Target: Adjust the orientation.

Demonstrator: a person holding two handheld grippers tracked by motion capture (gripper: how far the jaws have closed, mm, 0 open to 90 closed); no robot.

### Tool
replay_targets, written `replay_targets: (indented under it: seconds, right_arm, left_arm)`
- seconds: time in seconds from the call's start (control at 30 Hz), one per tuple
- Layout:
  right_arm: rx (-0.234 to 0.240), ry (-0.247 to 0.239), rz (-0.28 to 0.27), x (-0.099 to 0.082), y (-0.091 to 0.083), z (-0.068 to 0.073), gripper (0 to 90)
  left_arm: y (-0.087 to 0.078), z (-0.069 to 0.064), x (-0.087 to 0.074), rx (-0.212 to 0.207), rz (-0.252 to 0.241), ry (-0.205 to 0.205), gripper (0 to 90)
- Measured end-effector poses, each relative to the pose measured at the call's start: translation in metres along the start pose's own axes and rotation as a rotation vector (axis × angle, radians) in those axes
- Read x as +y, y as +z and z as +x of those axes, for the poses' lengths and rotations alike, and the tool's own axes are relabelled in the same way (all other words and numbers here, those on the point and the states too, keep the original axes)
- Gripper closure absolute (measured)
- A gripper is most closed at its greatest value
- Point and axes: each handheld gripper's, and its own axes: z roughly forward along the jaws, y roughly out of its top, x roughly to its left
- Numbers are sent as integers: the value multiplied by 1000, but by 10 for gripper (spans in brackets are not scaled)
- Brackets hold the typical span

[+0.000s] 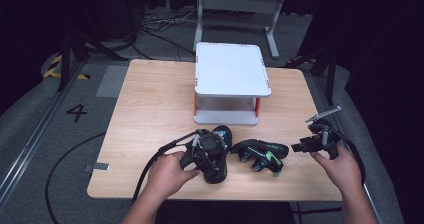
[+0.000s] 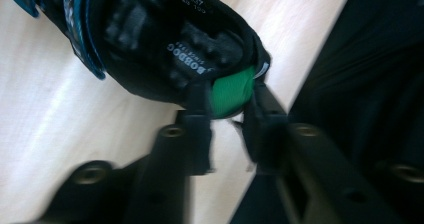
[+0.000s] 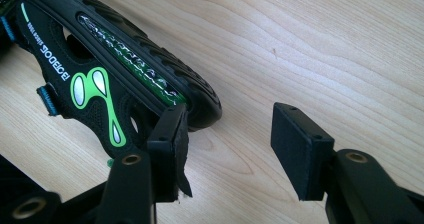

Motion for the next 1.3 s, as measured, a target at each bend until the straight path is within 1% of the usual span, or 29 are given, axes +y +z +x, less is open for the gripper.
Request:
replay_targets:
  seconds: [0.03,0.07,0.1,0.13,0.17,0.2,0.27,0.3,0.37,0.43,0.47,0.53,0.57,0.6,0.63,0.67,0.73,0.77,0.8,0.83,0.9,0.93,0.97,1.03,1.13,1.17,1.2,1.23,1.3]
  right_arm:
    - [0,0,0,0,0,0,493]
    - [-2,1,0,0,0,0,493]
    - [-2,4,-1,0,0,0,492]
    - [0,7,-1,-1,0,0,490]
    - [0,7,-1,-1,0,0,490]
    - [0,6,1,-1,0,0,490]
    - [-2,7,3,-2,1,1,489]
    - [-2,4,6,-2,1,1,488]
    - [-2,6,6,-3,1,2,488]
    - [-3,6,5,-3,1,2,488]
    - [-4,10,6,-4,1,1,488]
    - [-5,8,9,-4,1,1,487]
    - [-5,8,9,-4,1,1,487]
    - [-5,8,11,-6,1,0,487]
    - [-5,12,13,-6,1,0,487]
    - [-5,16,13,-7,1,-1,487]
    - [-6,20,14,-9,1,-2,487]
    - [-8,19,16,-9,0,-3,487]
    - [-8,19,16,-9,0,-3,487]
    - [-7,24,15,-10,1,-3,487]
    - [-8,21,16,-10,1,-3,487]
    - [-7,16,16,-9,1,-3,487]
    - [-2,17,18,-9,1,-2,487]
    - [-3,15,20,-7,2,-2,486]
    - [2,10,21,-3,5,-1,485]
    - [5,2,23,-1,7,0,483]
    - [7,-2,24,1,8,2,483]
    - [6,-8,26,2,9,3,483]
    - [10,-15,30,4,11,4,483]
  left_arm:
    - [-4,3,-2,-13,-19,-18,657]
    - [-9,7,-4,-34,-42,-38,601]
    - [-14,9,-5,-43,-65,-50,590]
    - [-21,13,-7,-23,-111,-78,549]
    - [-21,13,-7,-23,-111,-78,524]
    - [-23,19,-5,11,-132,-124,518]
    - [-20,25,0,64,-121,-153,486]
    - [-17,28,2,77,-117,-160,483]
    - [-14,32,5,82,-103,-172,469]
    - [-4,41,13,92,-61,-195,455]
    - [5,47,19,85,-41,-201,456]
    - [14,51,26,94,-22,-201,493]
    - [14,51,26,94,-22,-201,586]
    - [19,54,28,65,-19,-205,659]
    - [21,55,29,57,-20,-213,688]
    - [21,54,29,65,-21,-217,721]
    - [18,53,30,108,-41,-214,761]
    - [18,53,30,108,-41,-214,786]
    - [17,53,29,131,-62,-217,786]
    - [15,54,28,137,-92,-218,806]
    - [11,55,25,145,-114,-238,813]
    - [7,56,22,157,-129,-254,814]
    - [2,56,18,182,-151,-277,814]
    - [-3,59,11,200,-163,-308,814]
    - [-4,62,2,259,-142,-362,810]
    - [-4,62,2,259,-142,-362,805]
    - [1,62,2,279,-102,-379,800]
    - [5,62,2,273,-75,-377,793]
    - [10,60,3,265,-65,-383,782]
